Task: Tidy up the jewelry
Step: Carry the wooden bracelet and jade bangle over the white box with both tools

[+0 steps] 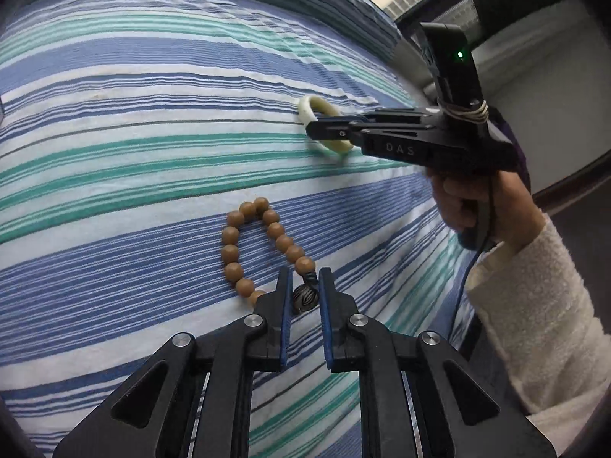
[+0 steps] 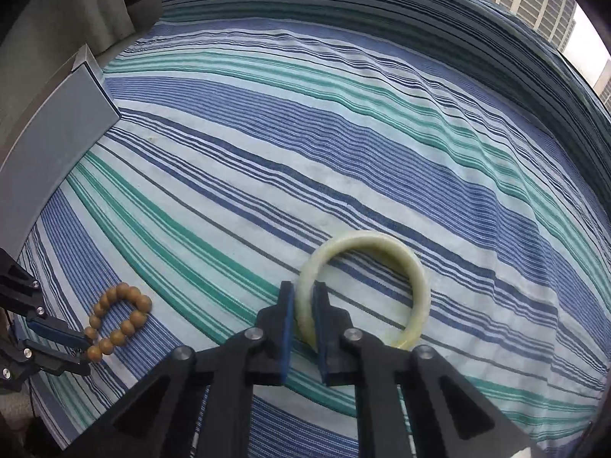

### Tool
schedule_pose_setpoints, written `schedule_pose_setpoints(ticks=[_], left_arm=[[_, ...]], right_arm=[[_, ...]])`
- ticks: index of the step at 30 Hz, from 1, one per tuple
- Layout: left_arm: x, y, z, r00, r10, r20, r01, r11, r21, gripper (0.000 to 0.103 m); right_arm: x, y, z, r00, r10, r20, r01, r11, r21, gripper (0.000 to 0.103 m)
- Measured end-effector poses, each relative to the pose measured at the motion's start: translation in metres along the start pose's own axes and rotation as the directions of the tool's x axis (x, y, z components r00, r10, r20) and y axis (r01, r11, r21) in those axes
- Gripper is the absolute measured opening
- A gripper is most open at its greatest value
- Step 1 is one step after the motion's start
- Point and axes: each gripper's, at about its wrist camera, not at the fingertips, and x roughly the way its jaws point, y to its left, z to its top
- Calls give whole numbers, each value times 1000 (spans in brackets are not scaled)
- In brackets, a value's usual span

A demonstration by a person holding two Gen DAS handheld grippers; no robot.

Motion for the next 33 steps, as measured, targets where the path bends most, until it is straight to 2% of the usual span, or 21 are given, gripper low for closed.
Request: schedule_pose_setpoints(ticks=[3,6,9,13,17,24,29,33], left_arm=[[-24,-1,-5,995,-66,68,71,995,-73,11],[-50,-7,-15,986,-94,137,110,988,-112,11],[-80,-16,-29,972,-104,210,133,983,-129,11],[-126,-29,-50,958,-60,282,105,984,-147,11],[-182,-35,-72,936,6,353,58,984,-170,11],[-273,-23,-109,875,154,460,-30,964,-265,11],[-326,-6,-141,817,252,518,-75,938,-339,11],[-359,17,-162,769,339,542,-109,905,-411,11]], right_arm=[[-27,-6,-14,990,115,75,-122,987,101,10],[-58,-15,-37,958,230,172,-265,939,220,10],[-86,-11,-59,923,293,251,-356,898,259,10],[-117,10,-79,875,354,329,-445,857,261,11],[-143,43,-88,844,388,370,-485,846,221,10],[-172,101,-72,804,452,386,-533,836,130,10],[-189,143,-48,768,509,389,-570,820,52,10],[-197,182,-23,743,550,382,-592,806,-9,11]])
